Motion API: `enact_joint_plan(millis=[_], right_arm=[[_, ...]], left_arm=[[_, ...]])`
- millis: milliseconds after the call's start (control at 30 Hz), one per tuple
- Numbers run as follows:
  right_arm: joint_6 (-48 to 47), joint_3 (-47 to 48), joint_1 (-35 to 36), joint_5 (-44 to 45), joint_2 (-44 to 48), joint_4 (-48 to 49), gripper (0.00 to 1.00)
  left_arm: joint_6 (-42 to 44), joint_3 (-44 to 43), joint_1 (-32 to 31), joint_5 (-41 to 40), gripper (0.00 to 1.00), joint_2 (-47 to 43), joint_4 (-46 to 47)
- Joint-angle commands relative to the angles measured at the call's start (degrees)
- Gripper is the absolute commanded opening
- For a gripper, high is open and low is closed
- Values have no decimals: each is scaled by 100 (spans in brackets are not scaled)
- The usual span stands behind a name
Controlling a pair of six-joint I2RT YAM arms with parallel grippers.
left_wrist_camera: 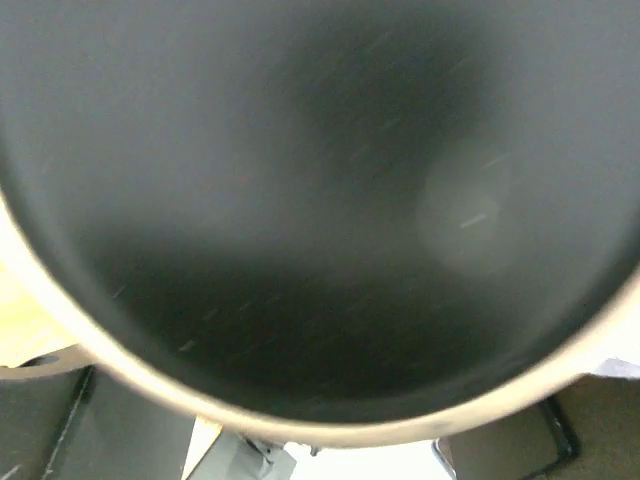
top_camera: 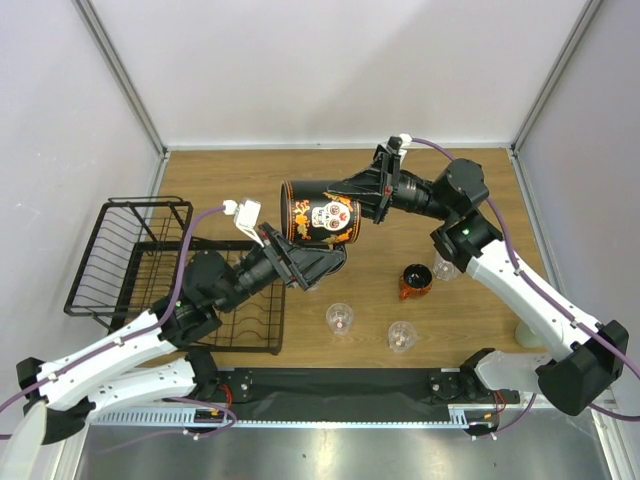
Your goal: Load the cups into the dish rack
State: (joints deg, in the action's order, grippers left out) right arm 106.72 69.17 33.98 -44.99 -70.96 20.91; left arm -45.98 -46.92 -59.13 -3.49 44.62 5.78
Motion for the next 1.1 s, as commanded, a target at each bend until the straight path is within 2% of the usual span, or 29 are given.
enact_joint_plan(millis=[0,167,267,300,367,433,567,600,667,700,767,800,867,900,933,1067], right_arm=[[86,370,21,272,354,704,0],[69,194,74,368,442,792,0],[86,80,92,465,530,827,0],[104,71,92,465,548,853,0],[139,44,109,483,548,906,0],[78,9,127,491,557,880,0],[-571,-8,118,386,671,188,2],[-956,-26,118,377,706,-40,17],[-1292,-17,101,316,776,-691,41],[-1650,-17,66,281,785,-1154,73],[-2073,0,-31,211,820,-1771,99],[-2354,35,-92,228,890,-2757,100],[-3312,71,-382,411,978,-3782,100],[-3820,45,-618,465,1074,-4587,100],[-3990,1,-760,482,1128,-4874,100],[-4510,-342,-1498,150,1461,-5596,100]], left_arm=[[344,-432,-37,41,85,20,134],[194,-388,-37,182,67,47,134],[159,-467,-37,94,52,73,-59],[168,-494,-37,50,41,82,-129],[159,-590,-37,-116,30,91,-305],[150,-591,-37,-187,2,47,-297],[176,-608,-37,-521,0,-111,-534],[194,-643,-37,-600,0,-181,-961],[273,-766,-37,-951,0,-252,-1315],[326,-819,-37,-1100,0,-322,-1708],[370,-1038,-37,-1609,0,-357,-2228],[422,-1117,-37,-1785,0,-366,-2709],[554,-1355,-37,-2260,0,-401,-3090],[694,-1486,-37,-2558,0,-384,-3475],[713,-1557,-37,-2561,0,-358,-3687],[590,-1654,-37,-3463,0,-200,-4567]])
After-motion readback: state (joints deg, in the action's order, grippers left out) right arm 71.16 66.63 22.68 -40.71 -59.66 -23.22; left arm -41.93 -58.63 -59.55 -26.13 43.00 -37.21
